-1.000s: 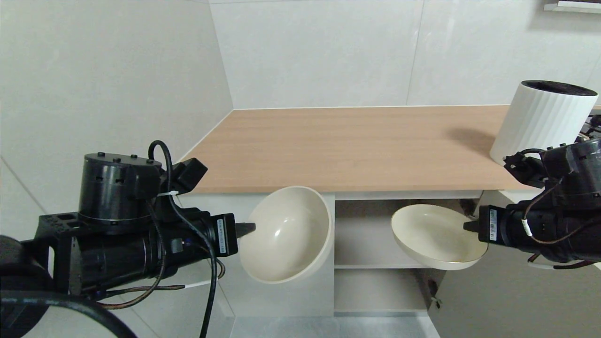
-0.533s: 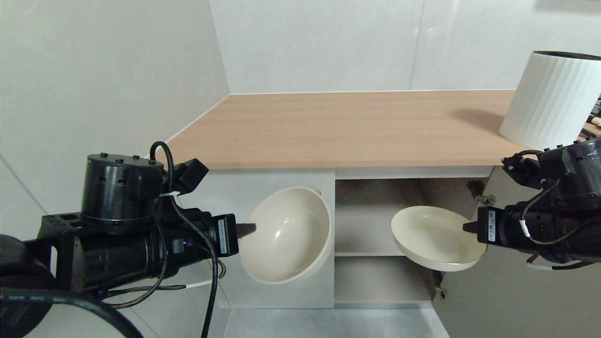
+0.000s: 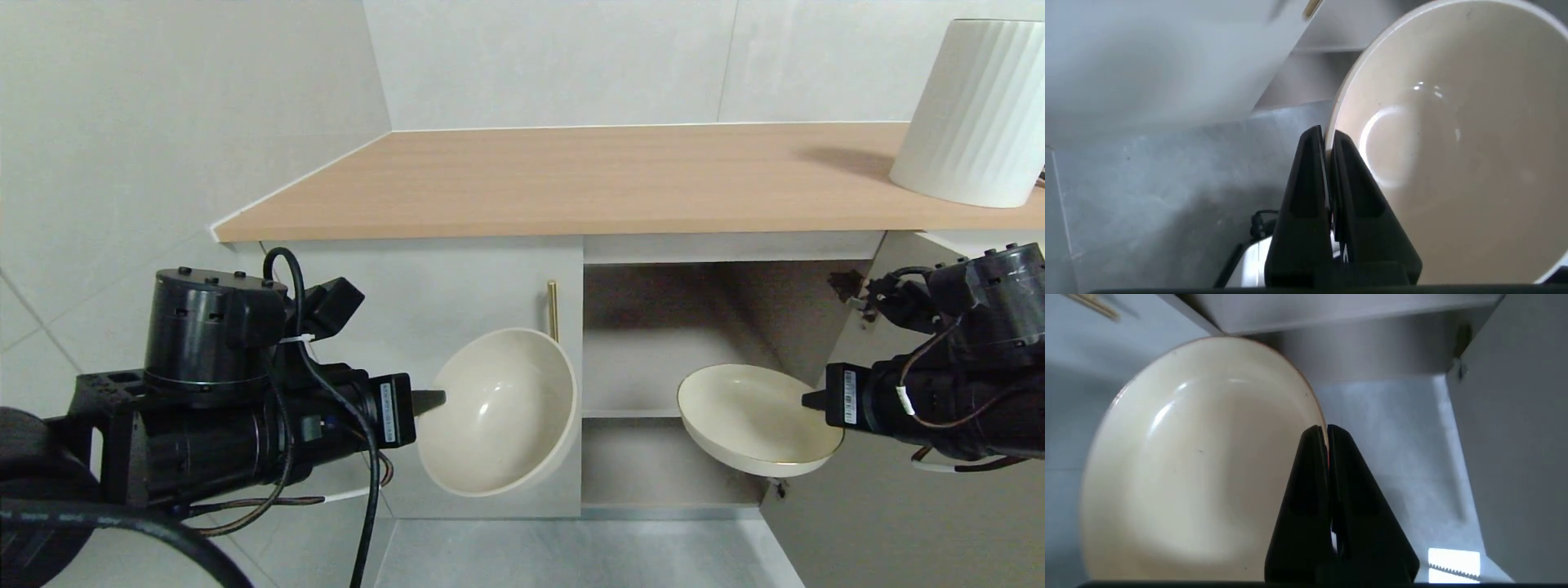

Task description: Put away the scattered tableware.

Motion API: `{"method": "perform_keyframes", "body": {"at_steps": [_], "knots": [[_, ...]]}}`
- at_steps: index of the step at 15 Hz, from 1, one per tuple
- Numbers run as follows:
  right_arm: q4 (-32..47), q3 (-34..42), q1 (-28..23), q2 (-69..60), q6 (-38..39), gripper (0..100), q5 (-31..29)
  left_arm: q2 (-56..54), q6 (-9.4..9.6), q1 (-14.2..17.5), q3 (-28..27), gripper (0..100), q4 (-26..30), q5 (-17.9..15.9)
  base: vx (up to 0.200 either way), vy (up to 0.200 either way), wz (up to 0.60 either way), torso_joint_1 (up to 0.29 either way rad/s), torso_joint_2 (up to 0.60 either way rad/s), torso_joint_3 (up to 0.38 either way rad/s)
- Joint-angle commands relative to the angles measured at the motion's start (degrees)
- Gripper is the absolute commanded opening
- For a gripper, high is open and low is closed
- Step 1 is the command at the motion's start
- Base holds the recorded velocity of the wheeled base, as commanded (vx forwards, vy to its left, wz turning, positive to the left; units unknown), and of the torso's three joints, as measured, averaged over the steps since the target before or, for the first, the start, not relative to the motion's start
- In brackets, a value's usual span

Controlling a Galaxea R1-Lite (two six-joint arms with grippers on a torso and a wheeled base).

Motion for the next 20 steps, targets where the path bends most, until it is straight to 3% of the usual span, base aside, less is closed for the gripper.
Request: {"method": "perform_keyframes", "body": {"at_steps": [1,6,9,11,13,14,20], "knots": [[0.0,0.0,0.1,0.3,0.0,0,0.0,0.1,-0.04,0.0,0.1,0,-0.1,0.0,0.0,0.0,0.0,-0.066,0.25,0.11],[-1.8,0.4,0.1,2.3,0.0,0,0.0,0.6,-0.04,0.0,0.1,0,-0.1,0.0,0.0,0.0,0.0,-0.013,0.04,0.026],[-7.7,0.5,0.1,9.7,-0.1,0,-0.1,2.1,0.05,-0.9,-0.1,0,-0.1,0.1,0.0,0.0,0.0,0.0,0.0,0.0],[-14.4,0.3,-1.2,17.8,-0.8,0,-0.4,2.5,0.05,-1.2,-0.2,0,-0.1,0.1,0.0,0.0,0.0,0.0,0.0,0.0],[-30.6,-0.4,-2.4,30.1,-1.9,0,-1.0,2.5,0.05,-1.2,-0.2,0,-0.1,0.0,0.0,0.0,0.0,0.0,0.0,0.0],[-34.4,-1.8,-2.7,34.0,-2.8,0,-2.0,2.5,0.05,-1.3,-0.2,0,-0.1,0.1,0.0,0.0,0.0,0.0,0.0,0.0],[-34.7,-15.5,-5.0,46.5,-4.2,0,-6.9,2.7,-0.04,-1.6,-0.1,0,-0.1,0.1,0.0,0.0,0.0,0.0,0.0,0.0]]}}
